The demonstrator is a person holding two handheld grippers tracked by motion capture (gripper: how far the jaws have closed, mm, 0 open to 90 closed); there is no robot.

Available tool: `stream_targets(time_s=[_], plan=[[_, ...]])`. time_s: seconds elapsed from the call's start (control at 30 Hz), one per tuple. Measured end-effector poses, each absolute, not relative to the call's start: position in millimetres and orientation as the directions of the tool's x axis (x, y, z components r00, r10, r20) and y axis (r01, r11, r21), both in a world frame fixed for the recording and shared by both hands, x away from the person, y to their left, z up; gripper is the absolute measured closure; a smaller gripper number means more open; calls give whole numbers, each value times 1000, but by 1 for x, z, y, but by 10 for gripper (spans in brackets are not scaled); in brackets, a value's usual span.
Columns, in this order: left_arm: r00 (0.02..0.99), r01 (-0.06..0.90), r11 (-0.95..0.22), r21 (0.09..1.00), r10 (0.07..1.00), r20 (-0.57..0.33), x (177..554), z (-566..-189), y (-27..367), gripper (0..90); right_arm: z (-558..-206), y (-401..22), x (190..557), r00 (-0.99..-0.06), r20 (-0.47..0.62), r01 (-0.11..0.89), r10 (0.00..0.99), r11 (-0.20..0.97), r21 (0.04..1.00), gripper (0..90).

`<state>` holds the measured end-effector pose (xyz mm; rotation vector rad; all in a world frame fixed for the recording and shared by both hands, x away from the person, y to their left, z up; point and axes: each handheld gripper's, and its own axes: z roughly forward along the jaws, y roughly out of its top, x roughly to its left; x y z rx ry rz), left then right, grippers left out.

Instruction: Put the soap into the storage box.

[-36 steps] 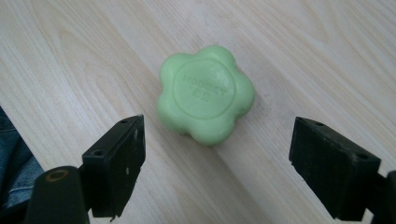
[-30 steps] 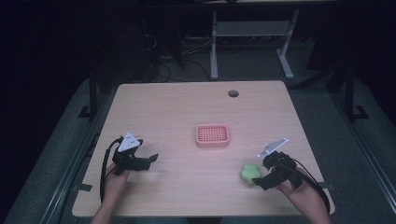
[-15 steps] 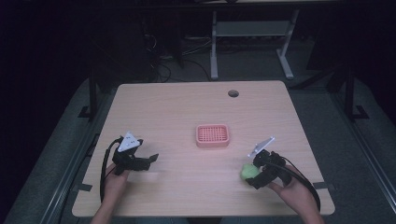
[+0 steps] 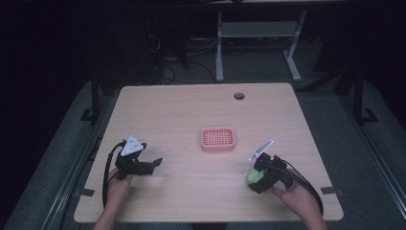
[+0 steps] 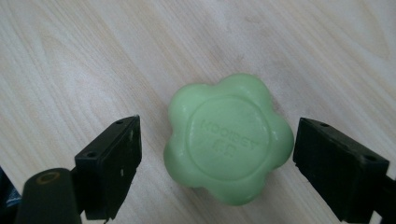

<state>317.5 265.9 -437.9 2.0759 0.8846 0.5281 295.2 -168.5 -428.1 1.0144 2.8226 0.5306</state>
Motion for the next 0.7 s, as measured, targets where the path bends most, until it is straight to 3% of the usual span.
stream_targets(time_s=[0.7], plan=[[668,407,-433,805,741,61,317,-438,266,144,-439,-162,302,-762,2,618,647,727,300,159]])
